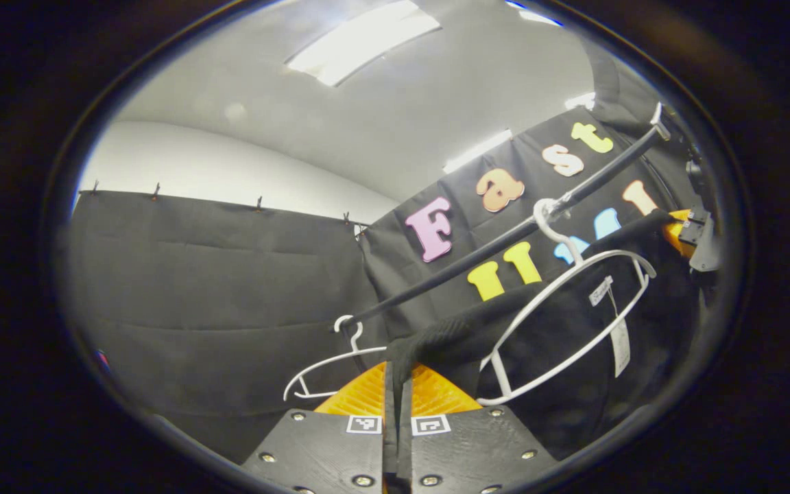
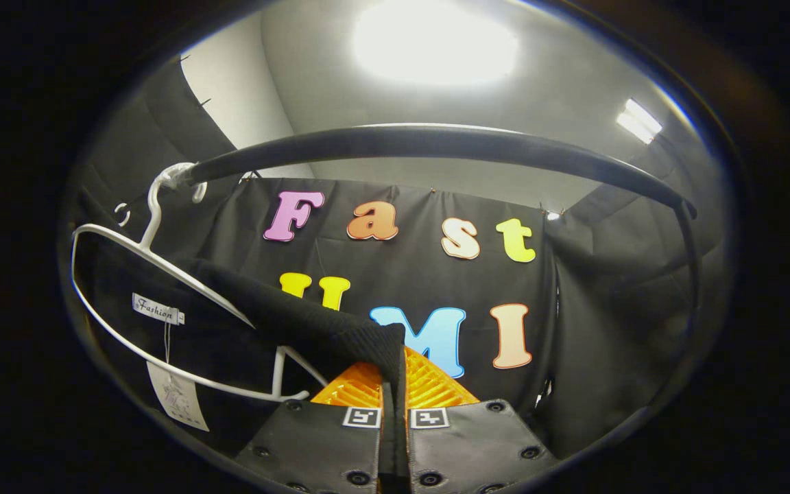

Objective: Grasp the clothes on the hanger with both hands and then place them into the laundry hamper below.

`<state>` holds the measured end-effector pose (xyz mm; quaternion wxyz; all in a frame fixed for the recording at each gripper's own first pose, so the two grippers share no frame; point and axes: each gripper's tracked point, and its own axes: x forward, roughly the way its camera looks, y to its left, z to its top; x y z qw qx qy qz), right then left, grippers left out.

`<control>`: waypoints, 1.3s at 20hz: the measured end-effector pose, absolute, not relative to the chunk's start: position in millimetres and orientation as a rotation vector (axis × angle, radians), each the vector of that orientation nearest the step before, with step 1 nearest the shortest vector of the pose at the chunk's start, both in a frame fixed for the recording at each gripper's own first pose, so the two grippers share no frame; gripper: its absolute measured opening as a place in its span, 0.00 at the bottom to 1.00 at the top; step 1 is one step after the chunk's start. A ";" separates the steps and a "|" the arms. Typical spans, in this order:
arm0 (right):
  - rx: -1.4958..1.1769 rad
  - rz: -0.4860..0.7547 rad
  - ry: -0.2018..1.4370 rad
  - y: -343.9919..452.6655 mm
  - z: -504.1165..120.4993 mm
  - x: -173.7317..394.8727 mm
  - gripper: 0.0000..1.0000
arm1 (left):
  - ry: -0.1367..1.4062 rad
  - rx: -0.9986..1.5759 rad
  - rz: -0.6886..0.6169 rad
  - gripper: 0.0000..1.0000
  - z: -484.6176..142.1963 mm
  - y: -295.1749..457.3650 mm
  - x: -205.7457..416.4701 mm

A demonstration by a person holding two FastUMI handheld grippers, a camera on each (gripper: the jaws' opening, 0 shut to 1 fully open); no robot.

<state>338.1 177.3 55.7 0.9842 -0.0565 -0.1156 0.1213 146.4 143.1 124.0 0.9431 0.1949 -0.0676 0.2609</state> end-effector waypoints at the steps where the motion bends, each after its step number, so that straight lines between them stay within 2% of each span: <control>1: -0.118 0.247 -0.234 178.3 54.1 342.2 0.01 | -0.138 0.398 0.525 0.02 125.7 146.9 149.6; 7: -0.100 0.287 -0.183 196.9 30.1 372.2 0.01 | -0.132 0.386 0.489 0.02 120.6 166.5 170.2; 11: -0.081 0.321 -0.105 214.0 11.5 383.1 0.02 | -0.085 0.344 0.453 0.02 93.8 178.9 187.8; 14: -0.051 0.364 -0.002 220.1 -25.7 395.9 0.01 | -0.057 0.307 0.427 0.01 73.3 179.9 200.6; 18: -0.028 0.349 0.034 212.2 -43.2 396.5 0.01 | -0.049 0.283 0.385 0.03 50.5 184.0 194.1; 23: -0.023 0.373 0.088 213.7 -62.3 382.9 0.01 | 0.000 0.228 0.352 0.01 21.1 193.0 179.4; 26: -0.053 0.370 0.124 209.7 -79.6 375.4 0.01 | 0.026 0.211 0.334 0.01 -0.4 189.0 193.8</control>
